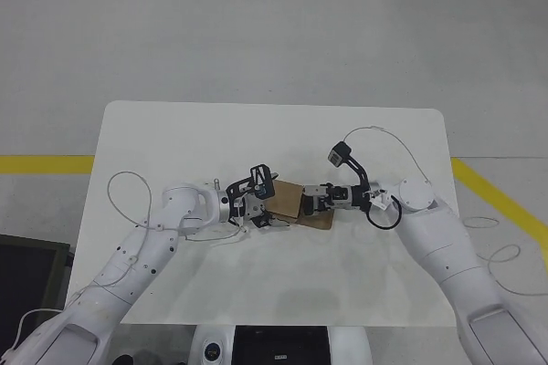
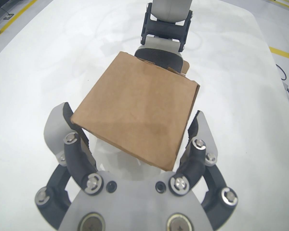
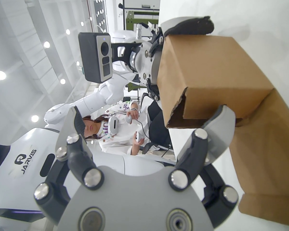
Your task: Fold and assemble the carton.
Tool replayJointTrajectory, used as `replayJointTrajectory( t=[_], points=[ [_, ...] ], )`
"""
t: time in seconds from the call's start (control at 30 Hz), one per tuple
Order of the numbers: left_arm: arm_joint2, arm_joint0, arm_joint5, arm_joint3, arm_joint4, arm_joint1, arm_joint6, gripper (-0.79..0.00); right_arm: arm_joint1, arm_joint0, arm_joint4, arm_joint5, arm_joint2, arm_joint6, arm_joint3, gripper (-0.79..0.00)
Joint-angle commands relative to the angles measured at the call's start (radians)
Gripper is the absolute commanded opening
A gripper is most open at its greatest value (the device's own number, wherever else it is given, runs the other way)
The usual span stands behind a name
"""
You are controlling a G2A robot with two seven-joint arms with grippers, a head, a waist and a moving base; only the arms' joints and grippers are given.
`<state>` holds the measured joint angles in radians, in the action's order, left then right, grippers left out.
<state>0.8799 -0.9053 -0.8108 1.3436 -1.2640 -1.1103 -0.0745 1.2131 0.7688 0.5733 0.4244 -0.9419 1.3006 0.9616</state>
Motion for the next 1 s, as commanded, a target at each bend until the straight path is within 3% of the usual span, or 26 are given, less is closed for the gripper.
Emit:
replayJointTrajectory(
  t=[0.0,0.97],
  points=[
    [0.001,-0.001,0.0,0.002,-0.001,0.0,-0.001,0.0,0.002,0.009,0.007,0.001,0.0,-0.01,0.007,0.0],
    [0.027,-0.026,-0.012,0.022,0.005,-0.002,-0.022,0.0,0.058,-0.015,0.082,0.044,0.053,-0.002,-0.085,0.0]
  ],
)
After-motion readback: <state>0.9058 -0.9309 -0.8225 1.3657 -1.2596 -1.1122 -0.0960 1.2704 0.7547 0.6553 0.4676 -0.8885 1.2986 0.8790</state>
